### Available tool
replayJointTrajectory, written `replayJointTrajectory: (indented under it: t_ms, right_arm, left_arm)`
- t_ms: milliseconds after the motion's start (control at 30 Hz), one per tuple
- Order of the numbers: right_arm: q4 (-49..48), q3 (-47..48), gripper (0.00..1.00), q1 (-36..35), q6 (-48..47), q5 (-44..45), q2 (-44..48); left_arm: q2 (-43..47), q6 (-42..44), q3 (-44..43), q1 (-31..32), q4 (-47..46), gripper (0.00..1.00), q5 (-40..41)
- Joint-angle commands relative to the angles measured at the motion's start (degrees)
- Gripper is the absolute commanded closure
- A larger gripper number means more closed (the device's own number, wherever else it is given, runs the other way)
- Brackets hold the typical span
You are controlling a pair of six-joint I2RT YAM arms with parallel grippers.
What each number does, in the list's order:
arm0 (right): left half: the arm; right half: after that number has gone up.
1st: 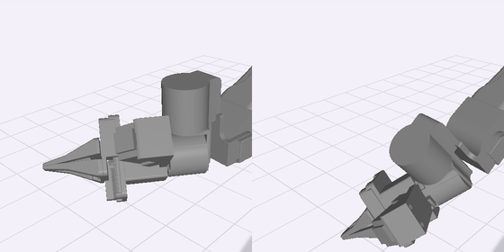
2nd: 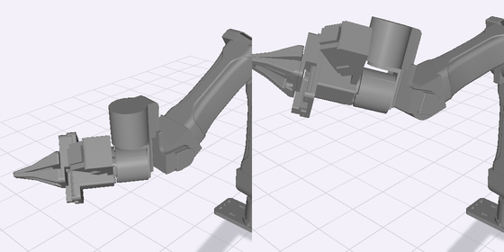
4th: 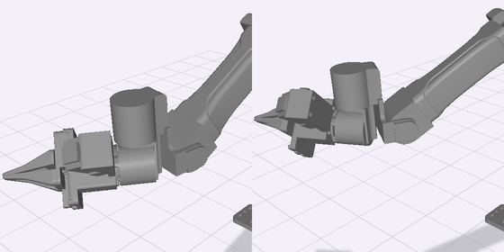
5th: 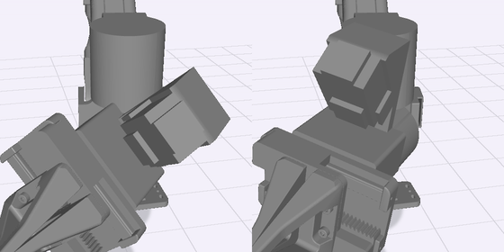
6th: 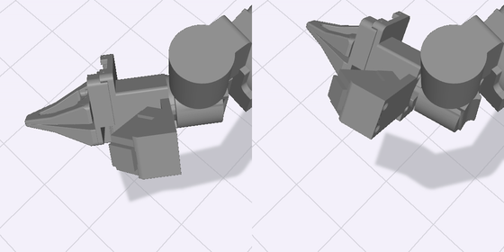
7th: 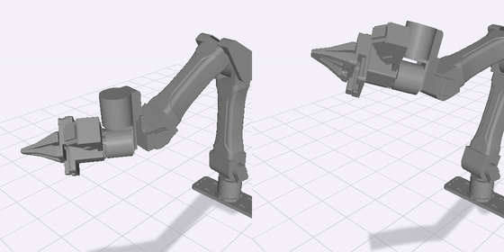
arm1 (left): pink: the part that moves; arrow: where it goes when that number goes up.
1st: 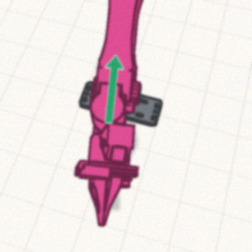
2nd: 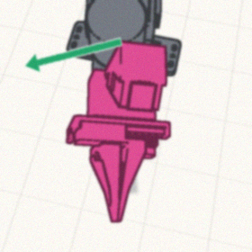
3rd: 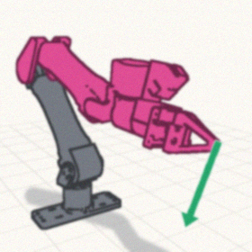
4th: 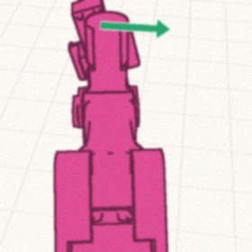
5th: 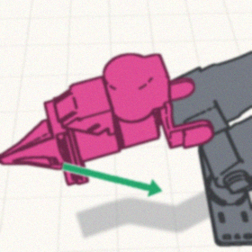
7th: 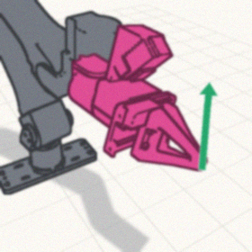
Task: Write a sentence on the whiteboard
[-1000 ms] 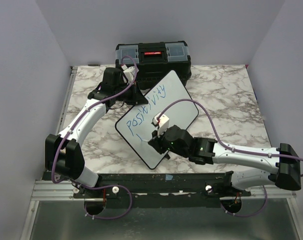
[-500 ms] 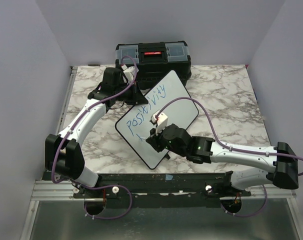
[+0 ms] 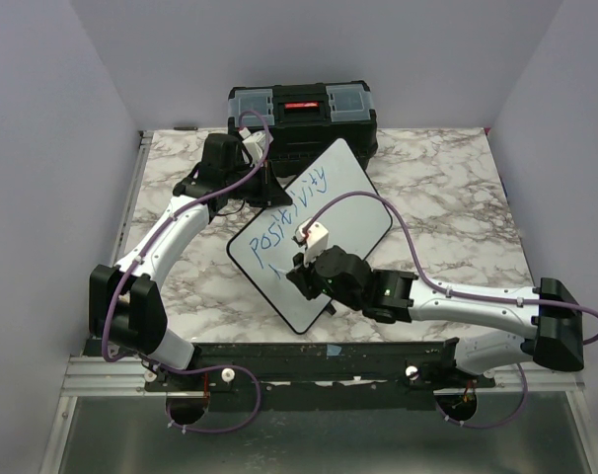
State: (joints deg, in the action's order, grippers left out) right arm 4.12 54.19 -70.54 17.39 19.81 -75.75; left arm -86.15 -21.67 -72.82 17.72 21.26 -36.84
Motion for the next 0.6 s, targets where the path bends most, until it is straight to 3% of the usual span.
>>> replayJointTrajectory:
  t_ms: [0, 567]
  right_arm:
    - [0.05, 1.55, 0.99, -0.32, 1.45, 6.01, -0.8]
    - [6.22, 0.32, 0.99, -0.36, 4.89, 7.63, -0.68]
  left_arm:
    - [0.55, 3.3, 0.42, -0.31, -1.74, 1.0, 3.45]
    - [1.08, 3.04, 0.69, -0.31, -1.81, 1.0, 3.22]
